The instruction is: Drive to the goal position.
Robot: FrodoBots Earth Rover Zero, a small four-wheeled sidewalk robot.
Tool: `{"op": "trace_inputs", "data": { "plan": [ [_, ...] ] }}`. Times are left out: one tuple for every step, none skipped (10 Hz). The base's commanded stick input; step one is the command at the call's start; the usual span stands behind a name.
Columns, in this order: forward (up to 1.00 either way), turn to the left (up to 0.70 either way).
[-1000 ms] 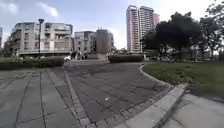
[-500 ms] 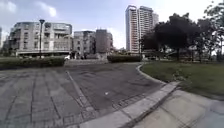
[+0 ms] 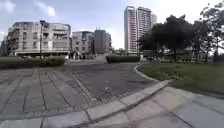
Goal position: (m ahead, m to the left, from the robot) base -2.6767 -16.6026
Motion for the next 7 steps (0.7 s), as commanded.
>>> {"op": "trace_inputs", "data": {
  "plan": [
    [-0.70, 0.35],
    [-0.70, 0.35],
    [-0.70, 0.35],
    [-0.70, 0.35],
    [-0.70, 0.35],
    [-0.70, 0.35],
    [-0.70, 0.35]
  ]
}}
